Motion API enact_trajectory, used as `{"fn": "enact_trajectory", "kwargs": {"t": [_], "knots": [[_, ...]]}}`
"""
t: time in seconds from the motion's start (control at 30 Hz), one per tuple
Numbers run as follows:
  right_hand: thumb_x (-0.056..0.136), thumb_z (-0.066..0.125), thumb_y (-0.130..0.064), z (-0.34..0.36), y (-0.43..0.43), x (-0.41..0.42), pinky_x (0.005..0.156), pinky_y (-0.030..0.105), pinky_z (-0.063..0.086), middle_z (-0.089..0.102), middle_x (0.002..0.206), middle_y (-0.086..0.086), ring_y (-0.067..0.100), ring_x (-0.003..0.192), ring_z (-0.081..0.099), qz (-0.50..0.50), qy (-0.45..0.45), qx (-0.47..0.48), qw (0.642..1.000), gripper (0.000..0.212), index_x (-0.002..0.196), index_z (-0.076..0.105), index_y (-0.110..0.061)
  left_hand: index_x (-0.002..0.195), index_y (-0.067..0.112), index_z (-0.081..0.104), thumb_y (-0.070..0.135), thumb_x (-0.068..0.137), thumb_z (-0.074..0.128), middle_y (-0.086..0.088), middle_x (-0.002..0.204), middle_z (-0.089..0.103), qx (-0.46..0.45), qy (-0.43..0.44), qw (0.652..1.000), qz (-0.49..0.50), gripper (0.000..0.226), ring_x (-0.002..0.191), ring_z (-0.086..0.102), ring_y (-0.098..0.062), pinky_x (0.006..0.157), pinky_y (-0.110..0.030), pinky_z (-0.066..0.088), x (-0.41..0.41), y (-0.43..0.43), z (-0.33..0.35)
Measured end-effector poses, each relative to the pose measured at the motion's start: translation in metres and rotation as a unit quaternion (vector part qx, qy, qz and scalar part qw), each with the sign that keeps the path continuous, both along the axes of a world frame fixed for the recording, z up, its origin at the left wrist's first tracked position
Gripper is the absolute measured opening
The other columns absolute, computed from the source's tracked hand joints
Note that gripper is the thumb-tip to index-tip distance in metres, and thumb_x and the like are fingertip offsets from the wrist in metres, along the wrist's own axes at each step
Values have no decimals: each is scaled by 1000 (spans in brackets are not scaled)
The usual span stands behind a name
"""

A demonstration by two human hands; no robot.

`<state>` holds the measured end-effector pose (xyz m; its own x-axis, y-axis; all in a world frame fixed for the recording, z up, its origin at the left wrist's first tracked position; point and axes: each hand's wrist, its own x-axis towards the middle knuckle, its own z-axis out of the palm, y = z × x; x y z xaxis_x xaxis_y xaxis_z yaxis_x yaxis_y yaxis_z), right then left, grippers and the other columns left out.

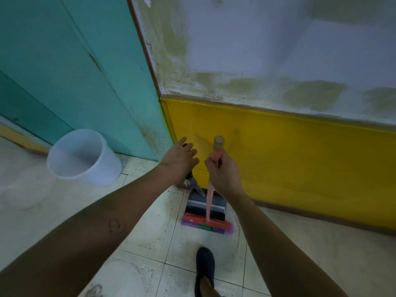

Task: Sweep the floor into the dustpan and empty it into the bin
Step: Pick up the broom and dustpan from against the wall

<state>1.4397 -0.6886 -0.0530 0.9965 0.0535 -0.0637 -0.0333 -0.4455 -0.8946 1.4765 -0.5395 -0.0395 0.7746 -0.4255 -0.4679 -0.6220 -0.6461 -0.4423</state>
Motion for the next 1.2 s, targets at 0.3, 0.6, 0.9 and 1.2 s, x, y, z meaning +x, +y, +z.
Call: {"fn": "enact_trajectory", "kwargs": {"t": [0.3, 0.6, 0.9, 1.2], "knots": [[94, 50, -15, 40, 17, -9, 50, 34, 35, 46, 64, 7, 15, 54, 41, 49, -8, 34, 998, 15, 86, 49, -2, 140, 18, 44, 47, 91, 57, -7, 143, 46, 52, 44, 991, 119, 59, 135, 36, -27, 120, -45, 9, -38, 49, 34], [94, 55, -27, 84, 83, -2, 56, 25, 37, 43, 60, -8, 8, 57, 44, 204, -57, -4, 977, 30, 68, 39, -24, 112, 19, 62, 54, 96, 41, 1, 103, 67, -120, 42, 906, 404, 44, 95, 63, -18, 78, -29, 49, -100, 152, 60], [83, 70, -33, 113, 193, -3, 54, 24, 36, 47, 56, -10, 9, 55, 46, 238, -151, 17, 959, 34, 64, 43, -26, 99, -1, 58, 18, 97, 53, -15, 81, 65, -459, -42, 482, 745, 20, 60, 68, -25, 53, -33, 57, -204, 239, 60], [91, 59, -36, 109, 351, -46, 77, 35, 52, 68, 80, 9, 23, 75, 62, 338, 5, 73, 938, 26, 88, 69, -12, 63, 6, 49, 14, 91, 56, -6, 52, 40, -591, -169, 92, 783, 29, 45, 30, -16, 45, -23, 25, -299, 312, 62]]}}
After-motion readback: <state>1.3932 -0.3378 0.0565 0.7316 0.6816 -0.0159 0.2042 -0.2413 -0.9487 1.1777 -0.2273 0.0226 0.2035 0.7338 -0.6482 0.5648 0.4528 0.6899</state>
